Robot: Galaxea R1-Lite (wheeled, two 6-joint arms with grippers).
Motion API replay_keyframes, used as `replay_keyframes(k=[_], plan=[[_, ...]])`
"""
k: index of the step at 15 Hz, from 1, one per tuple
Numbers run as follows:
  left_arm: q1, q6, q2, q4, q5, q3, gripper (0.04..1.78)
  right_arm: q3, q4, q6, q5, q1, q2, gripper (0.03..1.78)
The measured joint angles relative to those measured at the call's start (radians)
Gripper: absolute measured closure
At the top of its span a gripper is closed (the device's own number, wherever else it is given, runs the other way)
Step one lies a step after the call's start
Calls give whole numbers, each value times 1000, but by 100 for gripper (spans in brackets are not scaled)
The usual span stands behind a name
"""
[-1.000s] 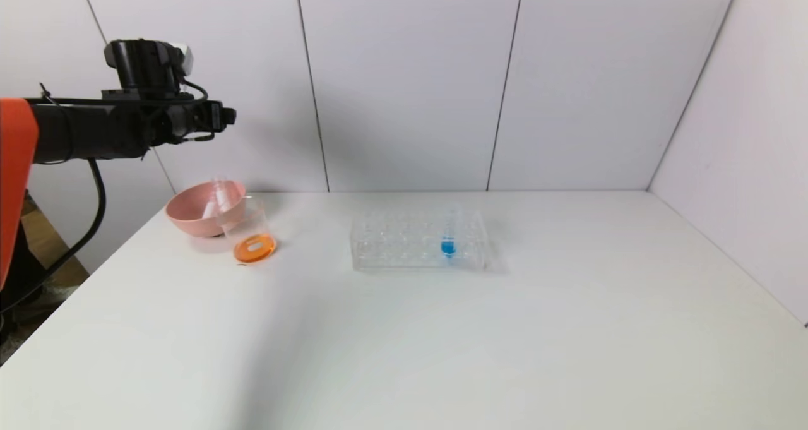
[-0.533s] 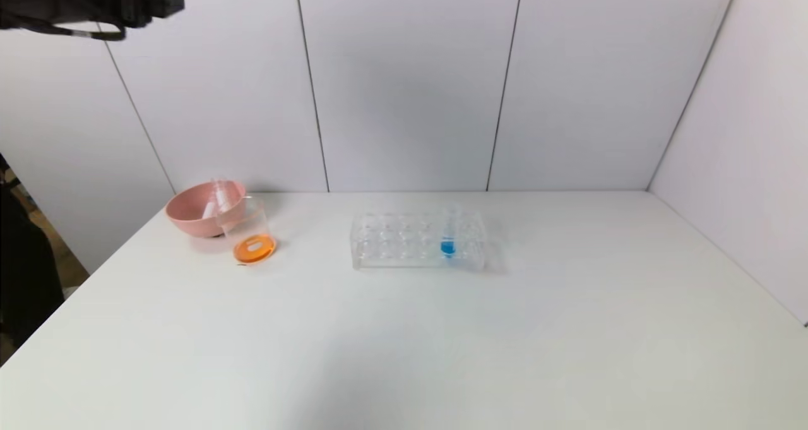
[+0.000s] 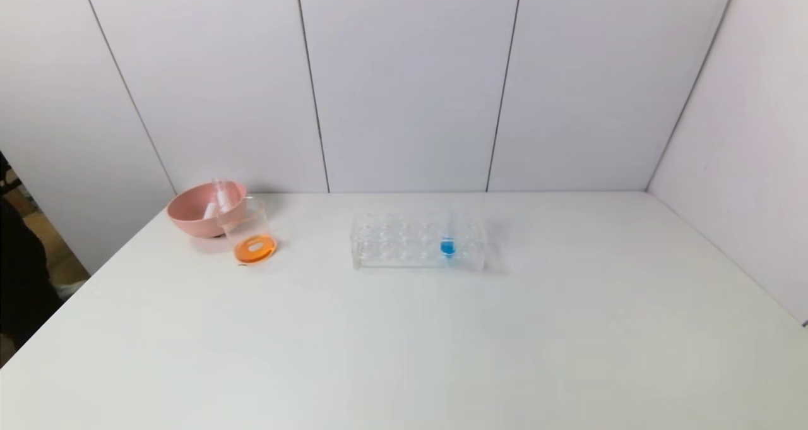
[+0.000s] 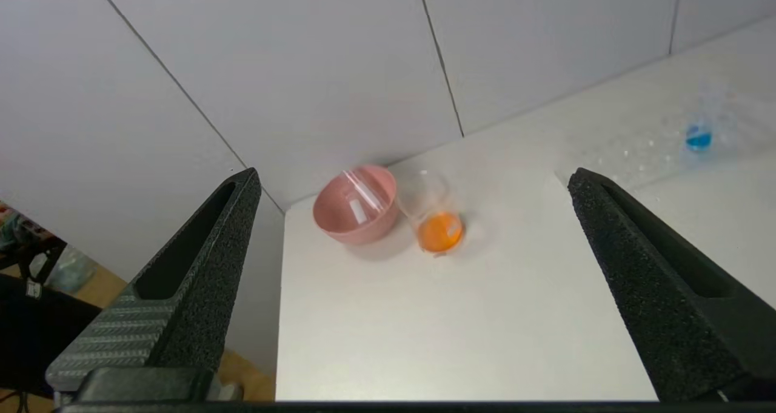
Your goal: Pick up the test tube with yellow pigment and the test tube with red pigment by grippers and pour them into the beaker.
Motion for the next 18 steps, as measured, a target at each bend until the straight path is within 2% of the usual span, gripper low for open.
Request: replay_keyframes(k=[3,7,10,12,16,18], plan=[[0,30,-300,-84,-29,370,5,0,0,0,0,0,0,170],[9,-64,-534,-434,-26,845,5,0,0,0,0,0,0,170],[20,-140,-682,-613,6,1065,5,0,0,0,0,0,0,170],[24,-166,-749,-590,32,1147,5,0,0,0,1,0,0,170],[25,-220,-792,-360,78,1171,5,0,0,0,0,0,0,170],[26,-274,-797,-373,100,1174,5,0,0,0,0,0,0,170]])
